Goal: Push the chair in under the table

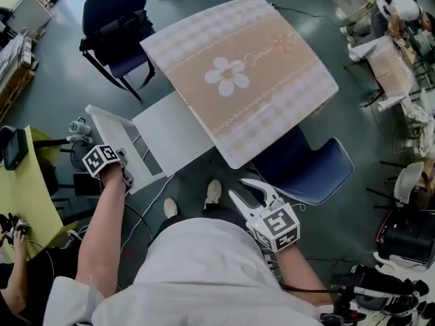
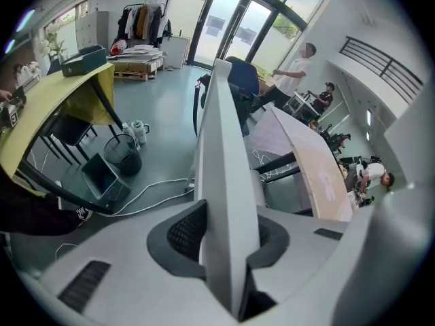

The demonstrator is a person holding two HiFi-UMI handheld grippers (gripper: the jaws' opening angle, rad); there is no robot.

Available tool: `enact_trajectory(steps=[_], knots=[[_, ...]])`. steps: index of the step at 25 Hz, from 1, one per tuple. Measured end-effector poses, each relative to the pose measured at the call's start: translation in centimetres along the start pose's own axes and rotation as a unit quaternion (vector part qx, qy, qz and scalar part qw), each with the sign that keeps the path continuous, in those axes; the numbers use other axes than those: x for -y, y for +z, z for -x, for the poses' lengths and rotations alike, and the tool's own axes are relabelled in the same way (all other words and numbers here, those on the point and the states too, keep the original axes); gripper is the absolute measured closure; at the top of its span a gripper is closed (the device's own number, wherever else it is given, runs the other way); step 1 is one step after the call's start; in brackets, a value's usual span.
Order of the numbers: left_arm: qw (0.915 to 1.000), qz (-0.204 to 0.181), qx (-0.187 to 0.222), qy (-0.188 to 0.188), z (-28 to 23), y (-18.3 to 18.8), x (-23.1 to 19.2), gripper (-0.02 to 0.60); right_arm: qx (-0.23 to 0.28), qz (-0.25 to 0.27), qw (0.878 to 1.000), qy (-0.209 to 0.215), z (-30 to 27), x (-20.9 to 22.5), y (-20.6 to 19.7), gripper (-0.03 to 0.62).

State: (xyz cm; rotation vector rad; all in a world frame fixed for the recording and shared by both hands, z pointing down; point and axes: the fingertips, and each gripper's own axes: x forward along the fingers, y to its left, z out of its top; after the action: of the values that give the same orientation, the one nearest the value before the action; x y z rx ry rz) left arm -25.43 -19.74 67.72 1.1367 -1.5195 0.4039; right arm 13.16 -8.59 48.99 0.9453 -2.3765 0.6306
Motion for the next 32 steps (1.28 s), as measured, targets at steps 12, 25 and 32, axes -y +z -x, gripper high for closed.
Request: enact_trajectory(steps=[12,25,32], knots=[[0.9998,0.009,0.014,0.006,-1.5,2.0,3.0,0.483,0.001,-0.003,1.000,0.000,1.7,3.8,-0.5,0.454],[0.9996,0.010,0.023,0.011,-1.6,2.2,2.7,0.480,-0.002,0.024,1.000,0.018,0.6,4.0,1.1,0.454],[0.9967,-0.037,0.072,0.005,0.5,4.0,3.6,0.480,0.006,0.043,0.999,0.022,-0.5,2.5,2.5,0.454]])
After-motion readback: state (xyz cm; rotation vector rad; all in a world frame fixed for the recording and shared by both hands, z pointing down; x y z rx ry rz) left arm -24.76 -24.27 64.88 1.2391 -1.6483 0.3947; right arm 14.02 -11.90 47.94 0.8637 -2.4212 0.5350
